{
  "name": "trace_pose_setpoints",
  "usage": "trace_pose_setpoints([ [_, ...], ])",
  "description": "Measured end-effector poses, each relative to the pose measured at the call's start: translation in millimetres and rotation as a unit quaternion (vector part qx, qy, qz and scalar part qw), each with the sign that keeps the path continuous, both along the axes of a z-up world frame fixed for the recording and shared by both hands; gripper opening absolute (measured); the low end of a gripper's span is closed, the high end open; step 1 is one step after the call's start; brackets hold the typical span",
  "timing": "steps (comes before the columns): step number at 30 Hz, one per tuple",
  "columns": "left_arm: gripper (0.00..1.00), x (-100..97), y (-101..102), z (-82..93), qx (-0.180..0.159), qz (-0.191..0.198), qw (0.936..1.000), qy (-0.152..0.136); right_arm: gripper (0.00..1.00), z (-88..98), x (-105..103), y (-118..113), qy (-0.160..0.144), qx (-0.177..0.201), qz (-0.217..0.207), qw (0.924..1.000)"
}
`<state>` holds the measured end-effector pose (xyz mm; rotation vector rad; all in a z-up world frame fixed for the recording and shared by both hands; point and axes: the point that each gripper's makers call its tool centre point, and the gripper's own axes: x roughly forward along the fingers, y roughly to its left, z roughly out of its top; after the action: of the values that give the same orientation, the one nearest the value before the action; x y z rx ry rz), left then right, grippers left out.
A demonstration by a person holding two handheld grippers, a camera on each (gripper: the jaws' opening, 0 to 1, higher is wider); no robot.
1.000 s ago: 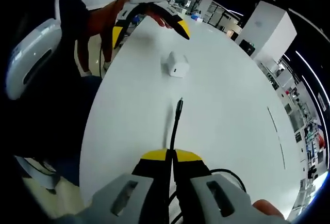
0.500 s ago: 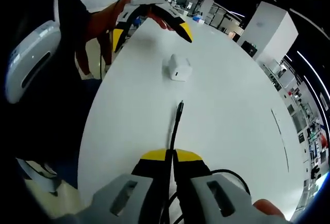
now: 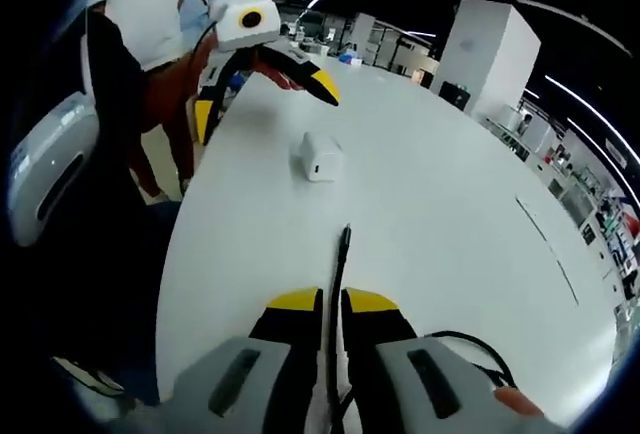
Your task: Plug the desk Type‑C cable into the charger adapter.
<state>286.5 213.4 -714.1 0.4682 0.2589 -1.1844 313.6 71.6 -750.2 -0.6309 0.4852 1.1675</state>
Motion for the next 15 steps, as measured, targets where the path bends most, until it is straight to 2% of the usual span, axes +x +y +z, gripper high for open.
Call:
trace_pose_setpoints([
  [1,0.94,0.0,-0.1,-0.3,0.0,0.0,1.0,0.0,0.07,0.5,4.0,5.1,-0.003,0.013,-0.011,0.9999],
  [7,0.93,0.5,0.5,-1.2,0.001,0.003,1.0,0.0,0.07,-3.5,11.8,11.1,0.005,0.027,-0.027,0.9993],
  [15,0.93,3.6,0.3,-2.1,-0.003,0.003,1.0,0.003,0.07,-4.0,14.9,19.6,0.01,0.035,-0.024,0.9991],
])
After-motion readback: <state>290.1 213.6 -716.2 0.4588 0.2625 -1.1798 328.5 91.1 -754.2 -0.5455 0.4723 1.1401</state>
